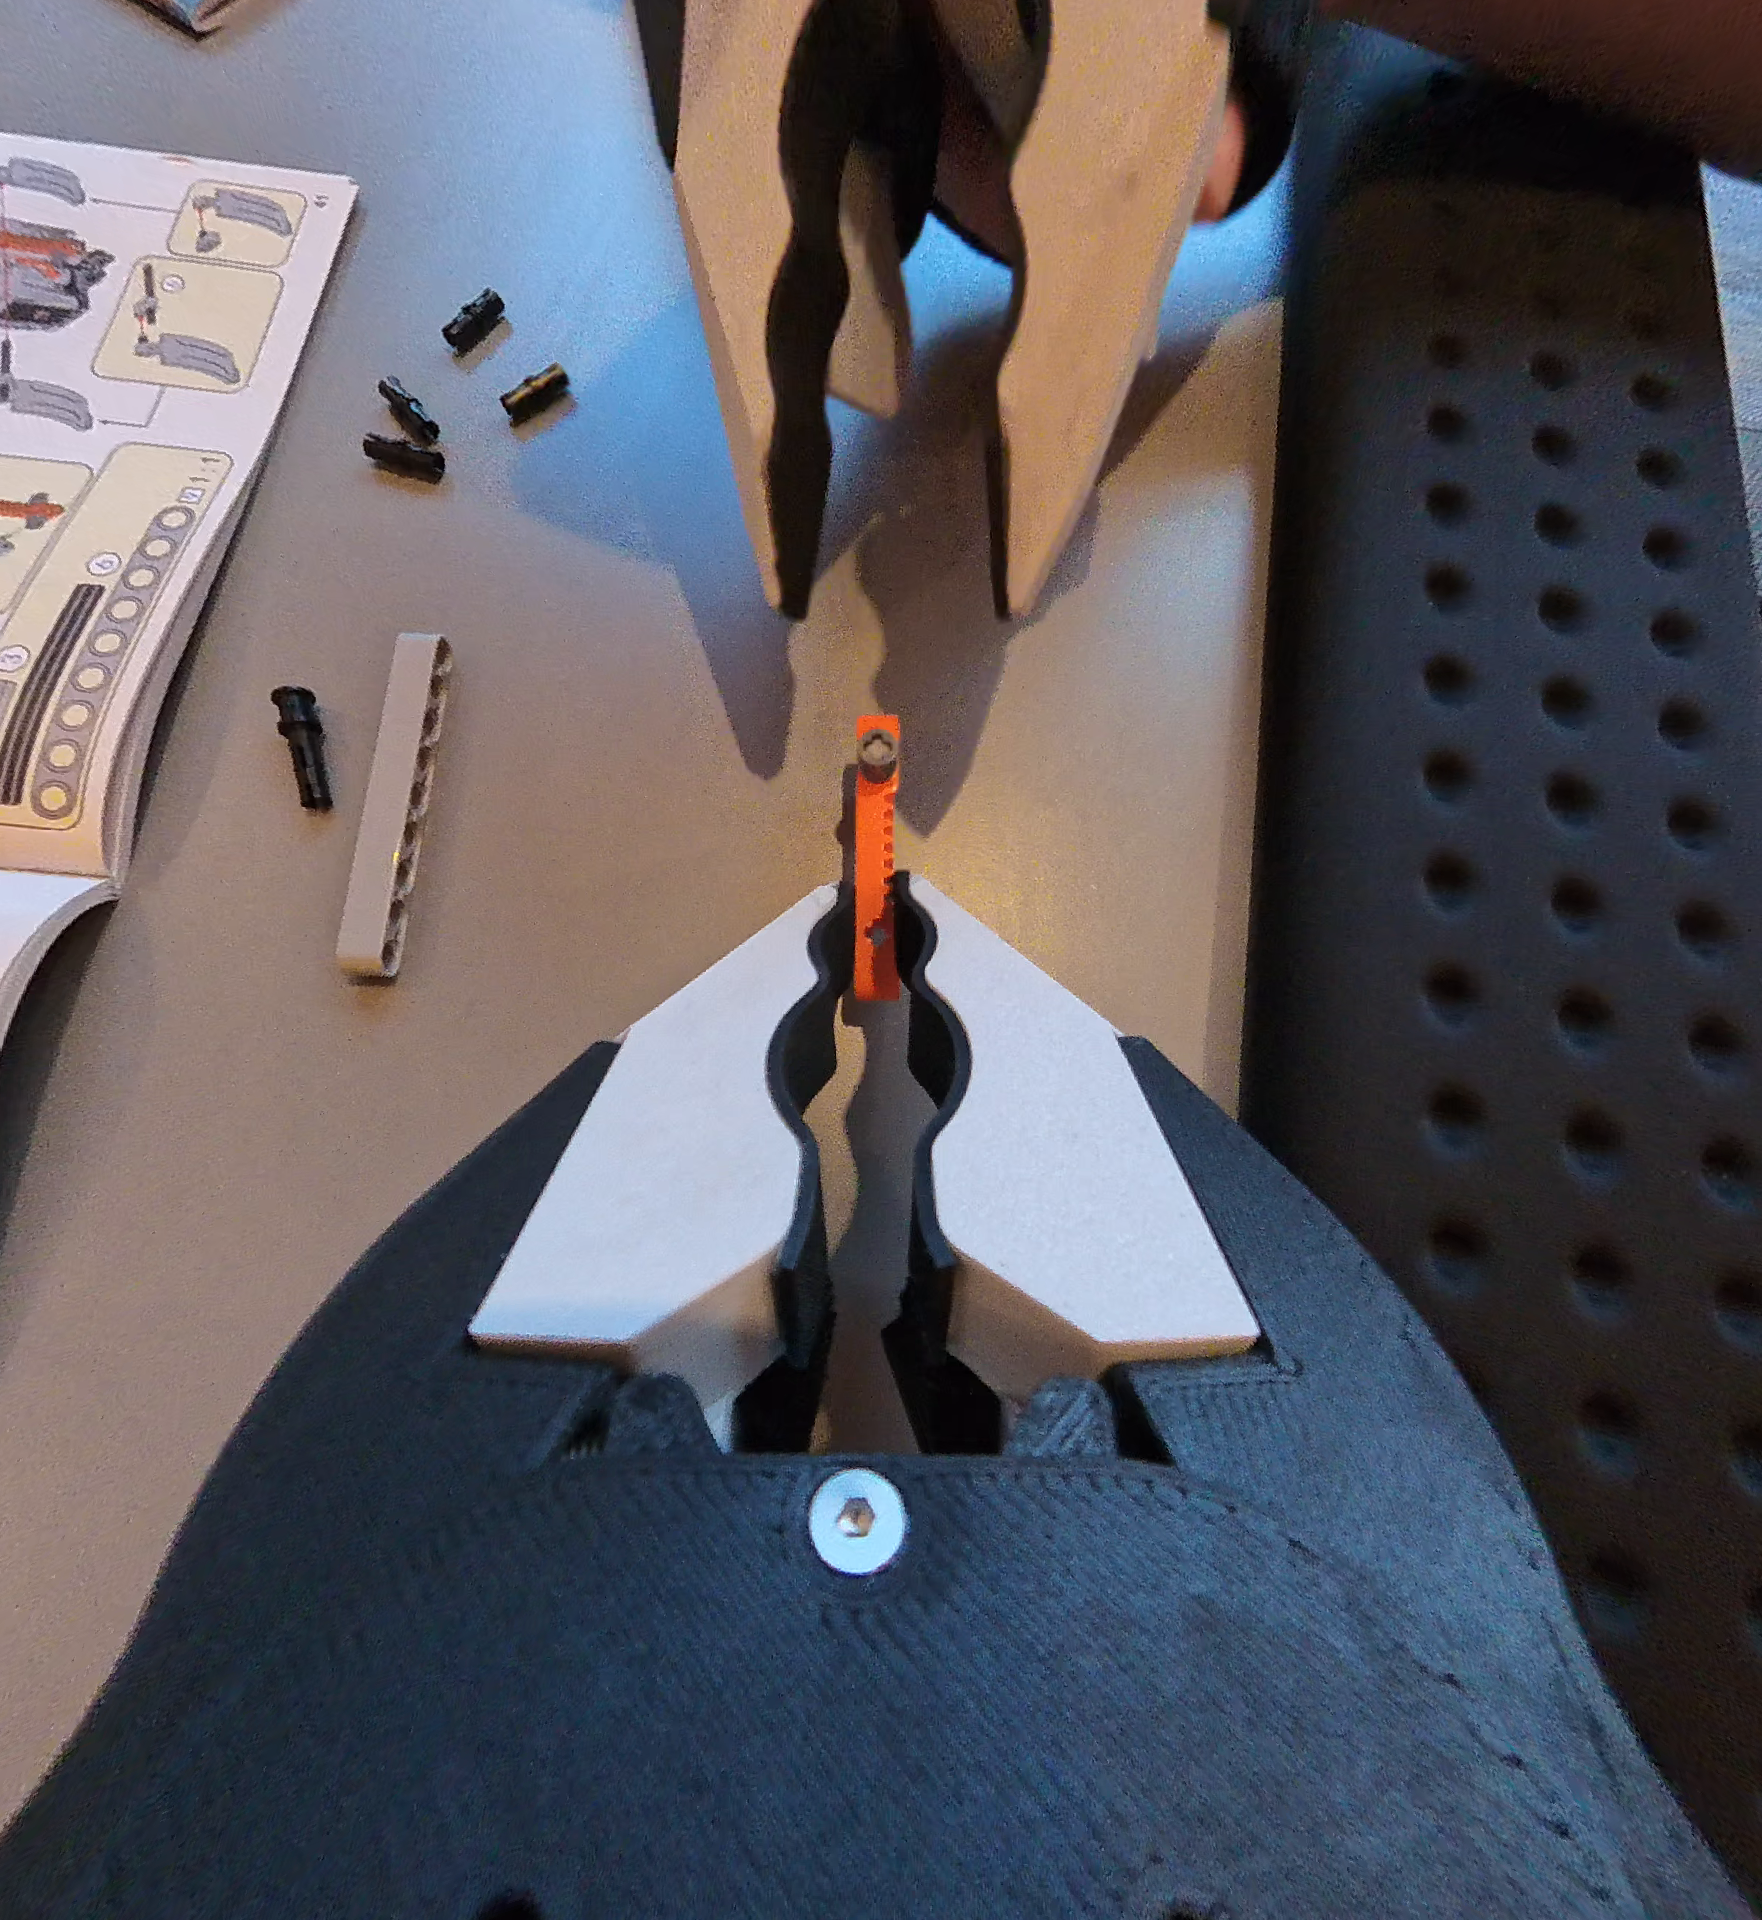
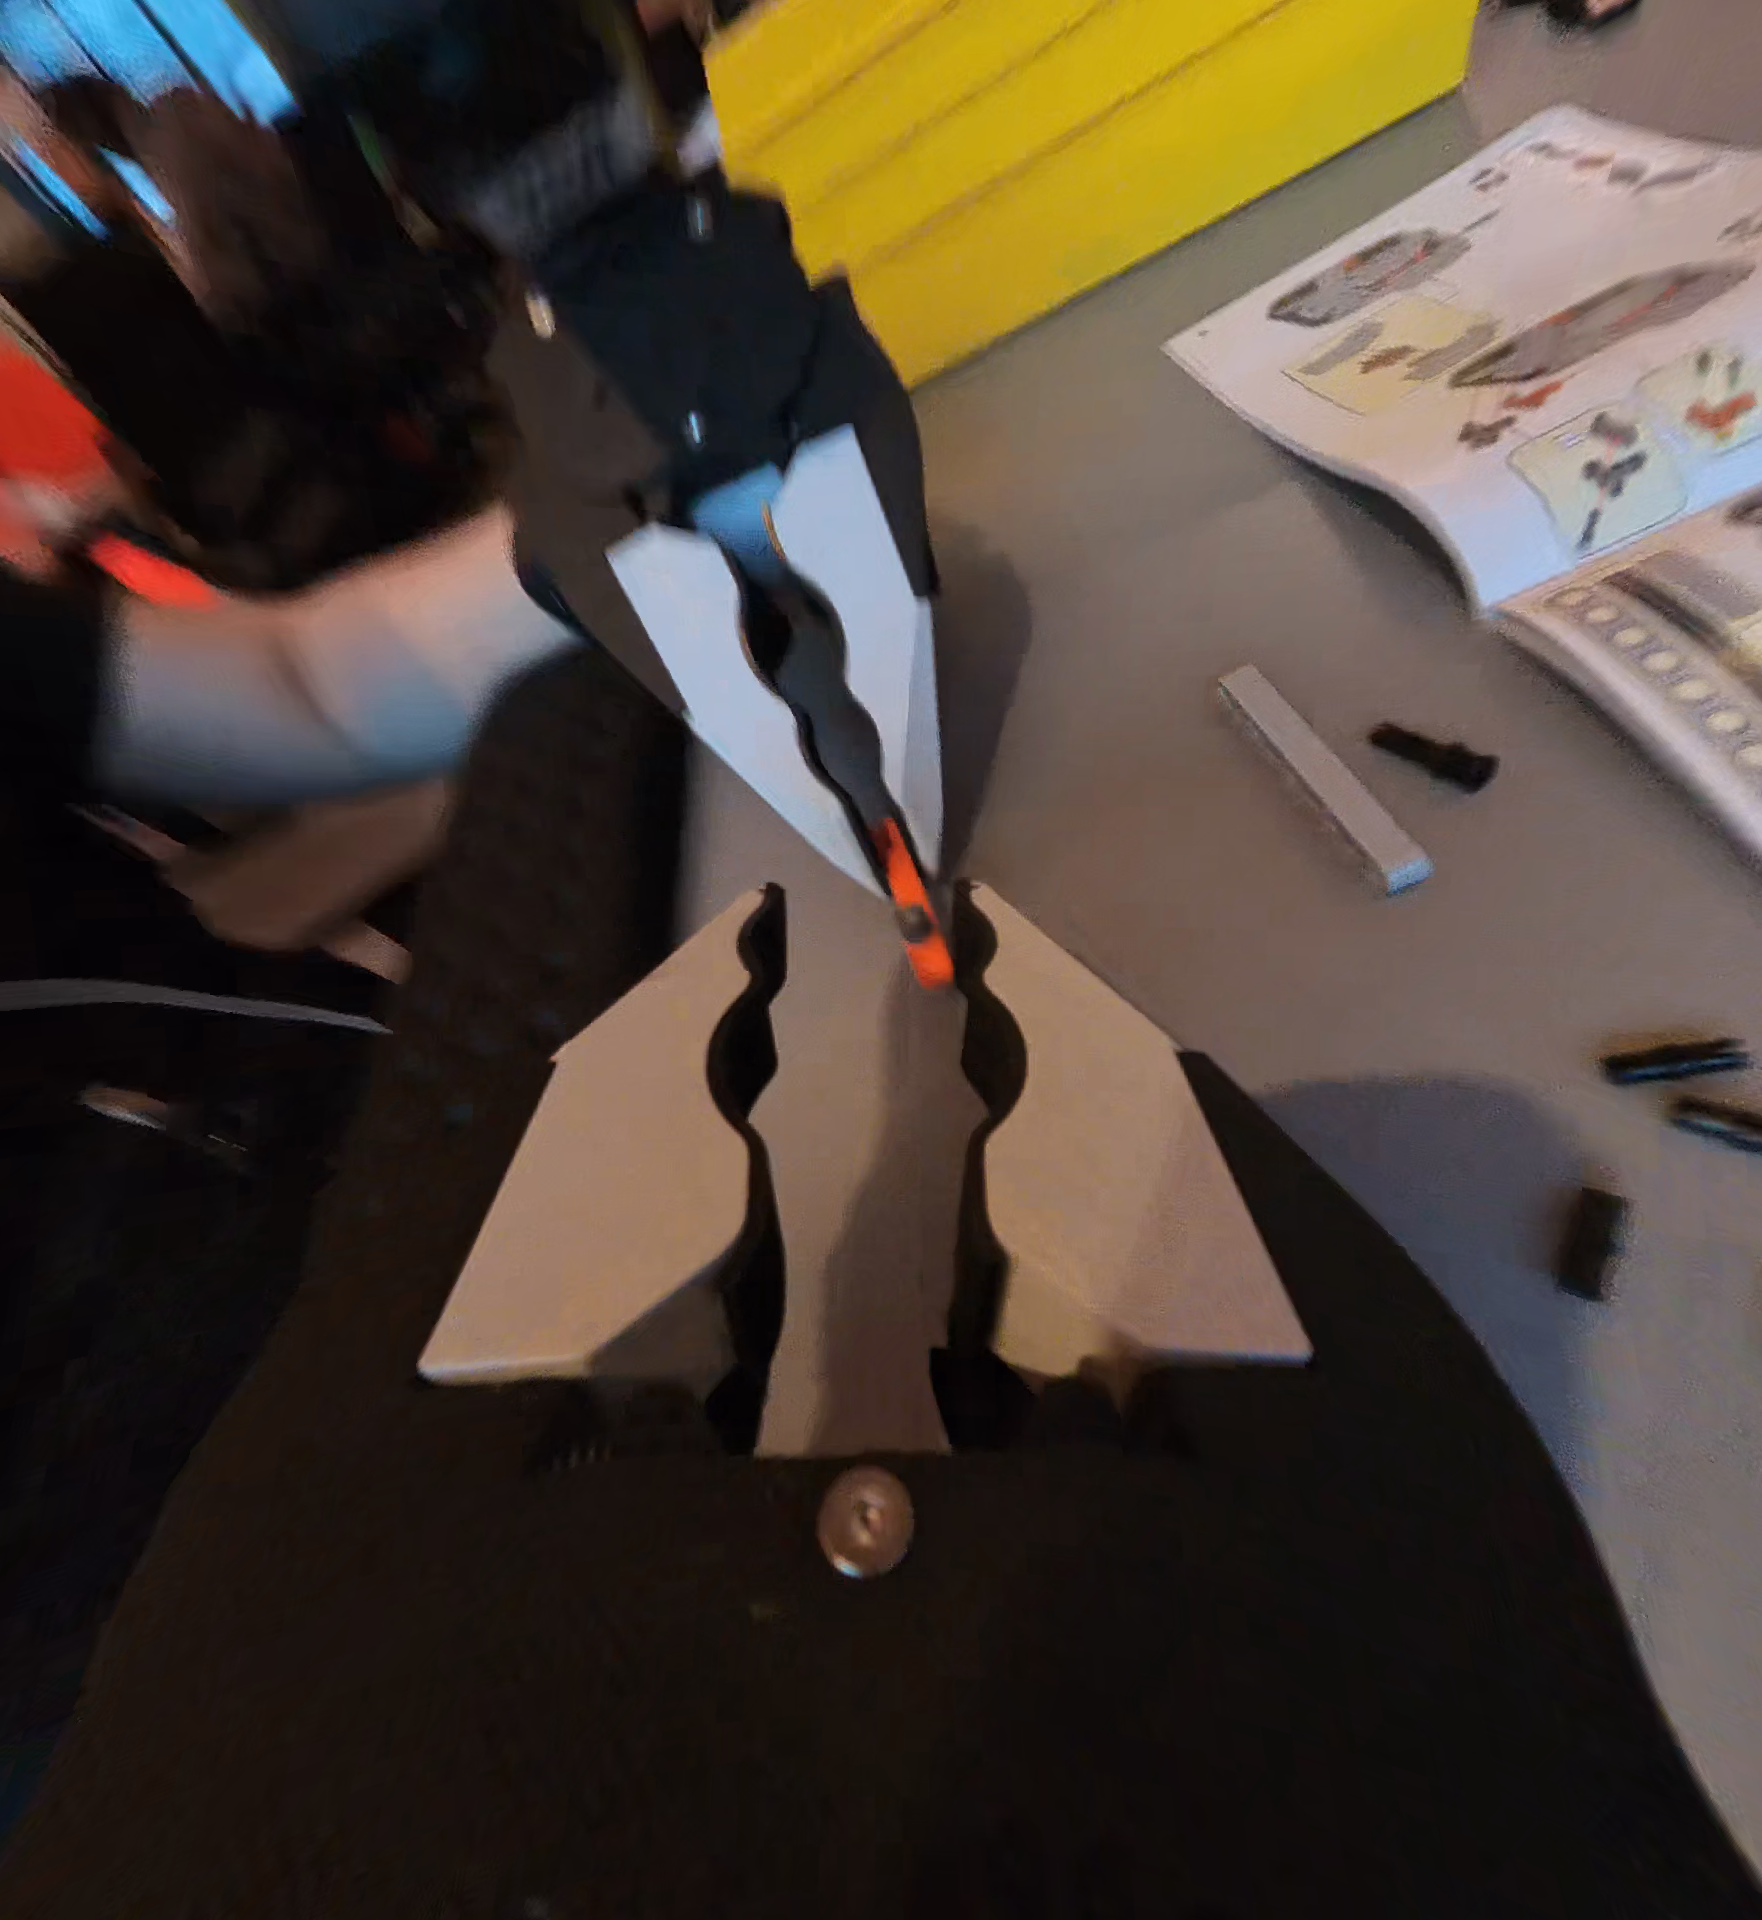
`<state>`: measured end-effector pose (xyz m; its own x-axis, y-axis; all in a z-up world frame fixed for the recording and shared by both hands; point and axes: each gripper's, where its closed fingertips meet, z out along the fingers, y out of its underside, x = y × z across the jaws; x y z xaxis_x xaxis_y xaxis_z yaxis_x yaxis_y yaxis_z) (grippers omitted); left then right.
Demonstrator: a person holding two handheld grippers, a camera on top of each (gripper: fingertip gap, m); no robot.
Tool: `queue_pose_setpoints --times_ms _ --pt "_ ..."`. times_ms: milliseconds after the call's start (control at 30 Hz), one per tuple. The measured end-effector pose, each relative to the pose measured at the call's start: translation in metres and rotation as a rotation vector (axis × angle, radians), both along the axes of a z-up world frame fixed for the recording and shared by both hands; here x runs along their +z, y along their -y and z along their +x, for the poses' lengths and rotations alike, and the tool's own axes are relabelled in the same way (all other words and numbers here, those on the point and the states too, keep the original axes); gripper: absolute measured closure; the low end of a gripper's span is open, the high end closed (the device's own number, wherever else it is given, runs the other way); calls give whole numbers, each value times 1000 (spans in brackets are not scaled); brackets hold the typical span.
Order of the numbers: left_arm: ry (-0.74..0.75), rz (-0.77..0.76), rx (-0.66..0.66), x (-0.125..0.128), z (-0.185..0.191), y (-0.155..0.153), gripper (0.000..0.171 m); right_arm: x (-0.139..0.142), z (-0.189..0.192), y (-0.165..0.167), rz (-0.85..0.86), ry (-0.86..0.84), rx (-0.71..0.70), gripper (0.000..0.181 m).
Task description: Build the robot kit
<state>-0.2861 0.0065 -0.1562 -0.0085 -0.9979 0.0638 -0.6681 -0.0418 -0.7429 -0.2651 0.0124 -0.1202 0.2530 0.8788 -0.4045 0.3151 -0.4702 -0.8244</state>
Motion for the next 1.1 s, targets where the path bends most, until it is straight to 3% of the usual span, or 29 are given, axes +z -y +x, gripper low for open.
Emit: queue_pose_setpoints --times_ms 100,200,267,333,467,667,833,1100 --pt "1 16 -9 0 0 0 168 -17 -2 2 230 156 41 146" --pt "8 14 -17 0 1 1 168 -27 -9 4 264 234 88 156" --pt "6 13 -22 0 0 2 168 -29 -12 4 281 247 104 175" --pt "22 10 -23 2 1 2 167 -28 -11 5 309 264 121 175" --pt "26 -95 5 -2 3 1 139 -30 -7 6 363 271 127 176" --pt "55 -242 2 1 7 4 147 -29 -11 6 397 284 134 175" --pt "31 -189 4 -3 10 0 164 -30 -9 3 352 276 106 176" --pt "35 -98 -23 -4 13 1 167 -30 -10 3 291 244 98 176"
